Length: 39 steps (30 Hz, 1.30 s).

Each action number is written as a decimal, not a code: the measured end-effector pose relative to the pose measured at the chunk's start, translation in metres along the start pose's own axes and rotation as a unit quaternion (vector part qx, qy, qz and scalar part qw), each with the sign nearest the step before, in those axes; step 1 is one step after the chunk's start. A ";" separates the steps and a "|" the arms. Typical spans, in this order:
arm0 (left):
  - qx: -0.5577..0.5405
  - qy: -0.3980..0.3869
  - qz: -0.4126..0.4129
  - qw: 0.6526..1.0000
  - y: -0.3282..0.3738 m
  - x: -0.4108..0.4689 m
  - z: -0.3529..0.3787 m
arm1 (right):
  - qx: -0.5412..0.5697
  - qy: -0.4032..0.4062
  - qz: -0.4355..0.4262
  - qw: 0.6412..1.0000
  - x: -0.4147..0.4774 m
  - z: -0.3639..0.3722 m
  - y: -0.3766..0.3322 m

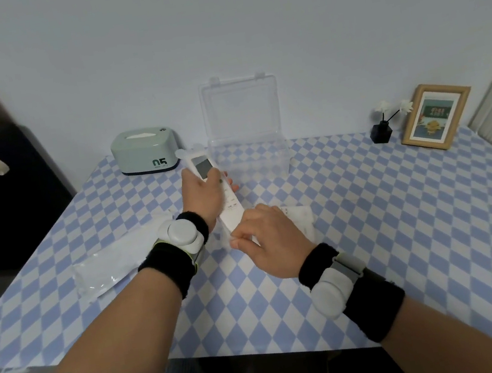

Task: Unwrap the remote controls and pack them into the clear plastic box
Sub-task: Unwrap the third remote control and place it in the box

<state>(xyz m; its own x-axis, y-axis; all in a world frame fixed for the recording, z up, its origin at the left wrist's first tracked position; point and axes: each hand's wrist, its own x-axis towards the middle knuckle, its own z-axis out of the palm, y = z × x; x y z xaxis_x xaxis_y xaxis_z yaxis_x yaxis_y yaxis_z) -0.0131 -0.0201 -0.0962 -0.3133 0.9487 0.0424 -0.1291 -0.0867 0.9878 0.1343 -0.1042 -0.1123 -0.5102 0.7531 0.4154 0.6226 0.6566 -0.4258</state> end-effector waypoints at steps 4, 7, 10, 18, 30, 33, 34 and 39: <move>-0.012 -0.040 -0.049 0.998 -0.003 -0.001 -0.012 | -0.105 -0.079 -0.024 0.991 0.000 -0.020 0.012; -0.002 -0.042 -0.057 0.998 -0.003 -0.004 -0.010 | -0.193 -0.107 -0.058 0.974 0.000 -0.029 0.015; -0.006 -0.052 -0.056 0.997 -0.001 -0.003 -0.009 | -0.231 -0.125 -0.066 0.963 -0.003 -0.036 0.023; 0.057 -0.038 0.010 0.998 0.001 -0.001 -0.012 | -0.153 -0.122 -0.054 0.979 -0.003 -0.039 0.013; 0.004 -0.117 -0.084 0.990 0.000 -0.008 -0.011 | -0.010 -0.242 -0.017 0.970 0.013 -0.060 0.018; 0.059 -0.105 -0.020 0.992 0.003 -0.005 -0.009 | -0.007 -0.125 -0.045 0.991 0.017 -0.055 0.020; 0.072 -0.099 0.001 0.992 0.002 -0.003 -0.011 | 0.017 -0.049 -0.042 0.998 0.020 -0.056 0.020; -0.125 -0.049 -0.103 0.986 -0.007 -0.007 -0.014 | 0.047 0.069 0.162 0.983 0.026 -0.067 0.030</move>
<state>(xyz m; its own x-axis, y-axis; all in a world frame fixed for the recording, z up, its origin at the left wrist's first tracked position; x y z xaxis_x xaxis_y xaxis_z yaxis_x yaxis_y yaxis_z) -0.0229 -0.0302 -0.1052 -0.1664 0.9777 -0.1284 -0.4124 0.0492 0.9097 0.1793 -0.0680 -0.0602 -0.2052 0.9150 0.3473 0.6785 0.3888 -0.6233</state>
